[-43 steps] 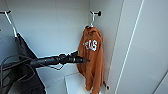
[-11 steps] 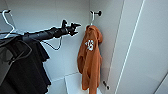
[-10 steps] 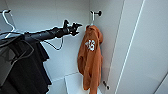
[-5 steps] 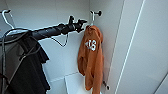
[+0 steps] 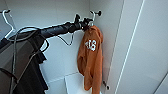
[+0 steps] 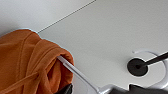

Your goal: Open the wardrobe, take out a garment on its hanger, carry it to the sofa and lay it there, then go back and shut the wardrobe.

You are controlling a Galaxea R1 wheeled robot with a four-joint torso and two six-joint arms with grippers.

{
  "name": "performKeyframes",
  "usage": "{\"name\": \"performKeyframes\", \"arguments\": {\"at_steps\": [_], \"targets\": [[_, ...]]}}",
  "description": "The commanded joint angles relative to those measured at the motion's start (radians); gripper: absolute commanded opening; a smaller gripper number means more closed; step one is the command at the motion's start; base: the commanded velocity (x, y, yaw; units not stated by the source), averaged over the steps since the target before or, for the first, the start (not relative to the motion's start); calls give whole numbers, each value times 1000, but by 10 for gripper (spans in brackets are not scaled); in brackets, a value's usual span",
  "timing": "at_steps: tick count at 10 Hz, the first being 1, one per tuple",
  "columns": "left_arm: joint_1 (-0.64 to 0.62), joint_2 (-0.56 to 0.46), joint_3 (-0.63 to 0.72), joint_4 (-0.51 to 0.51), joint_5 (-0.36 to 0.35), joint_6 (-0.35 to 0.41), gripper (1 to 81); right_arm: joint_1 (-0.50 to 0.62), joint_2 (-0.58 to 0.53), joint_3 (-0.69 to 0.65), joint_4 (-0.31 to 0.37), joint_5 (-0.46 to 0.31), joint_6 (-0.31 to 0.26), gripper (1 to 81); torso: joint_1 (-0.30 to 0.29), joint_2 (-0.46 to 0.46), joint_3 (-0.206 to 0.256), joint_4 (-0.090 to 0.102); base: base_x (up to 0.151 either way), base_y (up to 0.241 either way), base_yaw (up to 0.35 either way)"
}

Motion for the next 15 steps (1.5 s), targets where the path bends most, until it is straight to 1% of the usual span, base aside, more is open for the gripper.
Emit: {"name": "performKeyframes", "arguments": {"at_steps": [1, 2, 5, 8, 10, 11, 12, 14, 15], "targets": [[-195, 21, -46, 2, 1, -85, 811, 39, 15, 3, -7, -72, -3, 811, 0, 0, 0, 0, 0, 0, 0], [-193, 36, -70, 0, 5, -117, 811, 41, 20, 3, -10, -86, -3, 811, 0, 0, 0, 0, 0, 0, 0], [-187, 67, -93, 0, 8, -160, 811, 41, 23, 3, -10, -89, -4, 811, 0, 0, 0, 0, 0, 0, 0], [-164, 65, -82, 3, 2, -170, 811, 45, 26, 1, -10, -92, -4, 811, 0, 0, 0, 0, 0, 0, 0], [-161, 79, -118, 13, -2, -170, 811, 44, 26, 1, -12, -92, -4, 811, 0, 0, 0, 0, 0, 0, 0], [-161, 100, -151, 14, -13, -168, 811, 41, 26, -2, -12, -92, -4, 811, 0, 0, 0, 0, 0, 0, 0], [-161, 120, -180, 16, -40, -168, 811, 39, 28, -5, -12, -92, -4, 811, 0, 0, 0, 0, 0, 0, 0], [-155, 140, -211, 14, -77, -170, 811, 35, 28, -7, -10, -92, -3, 811, 0, 0, 0, 0, 0, 0, 0], [-146, 153, -237, 13, -128, -170, 811, 35, 31, -7, -10, -92, -4, 811, 0, 0, 0, 0, 0, 0, 0]]}}
